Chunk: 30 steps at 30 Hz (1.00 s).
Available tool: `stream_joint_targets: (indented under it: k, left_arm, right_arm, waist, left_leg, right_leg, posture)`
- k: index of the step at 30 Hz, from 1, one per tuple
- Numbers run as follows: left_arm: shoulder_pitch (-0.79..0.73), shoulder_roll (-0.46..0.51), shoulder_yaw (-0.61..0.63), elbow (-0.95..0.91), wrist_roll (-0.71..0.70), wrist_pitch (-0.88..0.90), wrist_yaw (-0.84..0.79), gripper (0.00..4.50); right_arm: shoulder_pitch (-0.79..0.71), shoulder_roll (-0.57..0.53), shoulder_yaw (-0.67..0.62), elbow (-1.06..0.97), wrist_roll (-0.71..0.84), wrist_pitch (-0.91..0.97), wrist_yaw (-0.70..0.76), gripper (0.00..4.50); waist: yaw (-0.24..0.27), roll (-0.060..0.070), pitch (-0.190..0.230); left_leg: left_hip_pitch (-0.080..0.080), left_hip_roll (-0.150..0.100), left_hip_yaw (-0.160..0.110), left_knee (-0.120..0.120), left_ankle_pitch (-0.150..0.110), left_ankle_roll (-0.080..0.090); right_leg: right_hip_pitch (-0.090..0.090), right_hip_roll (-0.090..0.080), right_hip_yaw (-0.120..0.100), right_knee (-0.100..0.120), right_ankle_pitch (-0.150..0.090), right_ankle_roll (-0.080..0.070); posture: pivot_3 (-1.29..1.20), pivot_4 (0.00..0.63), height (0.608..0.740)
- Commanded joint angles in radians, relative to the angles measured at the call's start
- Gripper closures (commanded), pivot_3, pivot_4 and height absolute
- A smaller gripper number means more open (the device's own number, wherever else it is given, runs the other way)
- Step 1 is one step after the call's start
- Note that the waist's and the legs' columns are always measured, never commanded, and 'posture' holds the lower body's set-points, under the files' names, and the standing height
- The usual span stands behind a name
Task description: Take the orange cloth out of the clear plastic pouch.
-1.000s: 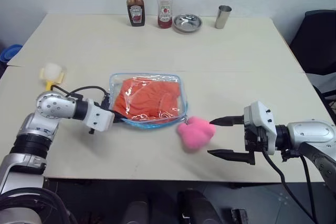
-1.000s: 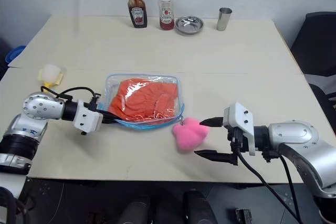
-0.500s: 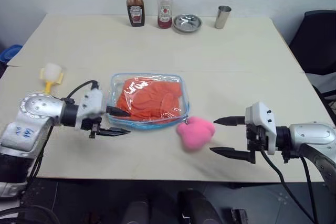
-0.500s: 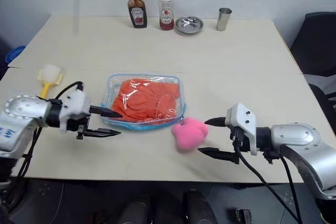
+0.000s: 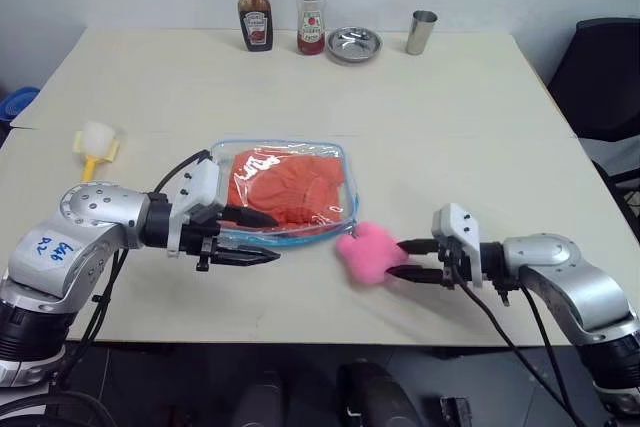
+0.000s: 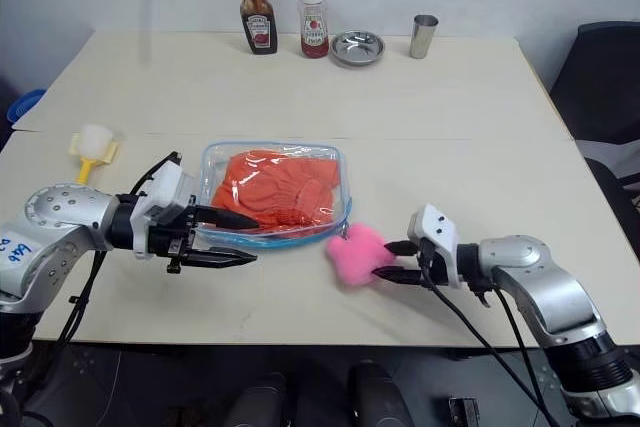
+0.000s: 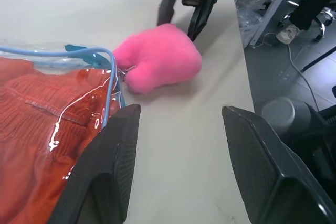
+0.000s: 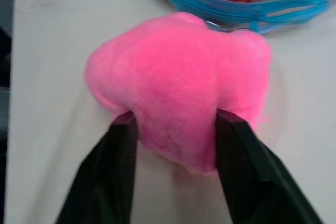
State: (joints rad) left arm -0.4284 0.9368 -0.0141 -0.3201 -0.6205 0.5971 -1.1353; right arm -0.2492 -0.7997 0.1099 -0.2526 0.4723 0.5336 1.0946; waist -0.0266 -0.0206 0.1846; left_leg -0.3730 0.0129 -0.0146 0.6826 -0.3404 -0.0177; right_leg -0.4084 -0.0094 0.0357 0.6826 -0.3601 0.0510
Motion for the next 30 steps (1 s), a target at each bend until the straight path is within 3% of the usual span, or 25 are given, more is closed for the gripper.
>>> stream_joint_targets:
  k: [1,4,11,14,21,30]
  left_arm:
    - [-0.015,-0.006,0.015,-0.006,0.026,-0.034,-0.002,1.87]
    - [-0.033,-0.028,-0.005,0.004,0.042,-0.043,-0.003,1.87]
    - [-0.096,-0.092,-0.084,0.054,0.117,-0.094,-0.03,1.87]
    - [-0.108,-0.11,-0.108,0.074,0.145,-0.117,-0.044,1.87]
    - [-0.116,-0.141,-0.156,0.096,0.202,-0.169,-0.077,1.87]
    - [-0.2,-0.21,-0.239,0.111,0.215,-0.14,-0.129,1.87]
  right_arm:
    - [0.012,0.018,0.001,-0.112,0.08,0.052,0.021,3.72]
    - [-0.007,0.071,0.035,-0.16,0.087,0.089,-0.026,4.48]
    - [-0.023,0.132,0.136,-0.113,0.0,0.123,-0.101,4.48]
    - [-0.03,0.154,0.14,-0.091,-0.013,0.158,-0.151,3.8]
    - [0.018,0.103,0.092,-0.225,0.031,0.194,-0.141,1.42]
    - [0.09,-0.096,-0.138,-0.476,0.21,0.294,-0.098,1.42]
  waist:
    - [-0.001,0.0,0.0]
    - [-0.001,0.0,0.0]
    - [0.002,0.0,0.0]
    - [0.001,0.0,0.0]
    - [0.0,0.0,0.0]
    - [0.005,0.0,0.0]
  left_leg:
    - [0.0,0.0,0.0,0.0,0.0,0.0]
    - [0.0,0.0,0.0,0.0,0.0,0.0]
    - [-0.001,-0.001,0.0,0.0,0.001,-0.002]
    - [0.0,-0.001,0.0,0.0,0.001,-0.002]
    - [0.0,0.0,0.0,0.0,0.001,-0.002]
    - [-0.001,-0.001,0.0,0.001,0.0,0.0]
  right_leg:
    - [0.0,0.0,0.0,0.0,0.0,0.0]
    - [0.0,0.0,0.0,0.0,0.0,0.0]
    - [0.0,0.0,0.0,0.0,0.0,0.0]
    - [0.0,0.0,0.0,0.0,0.0,0.0]
    - [-0.001,0.0,0.0,0.001,0.0,0.0]
    - [0.0,0.0,0.0,0.0,0.0,0.0]
  posture:
    - [0.0,0.15,0.74]
    - [0.0,0.15,0.74]
    - [0.0,0.15,0.74]
    - [0.0,0.15,0.74]
    - [0.0,0.15,0.74]
    - [0.0,0.15,0.74]
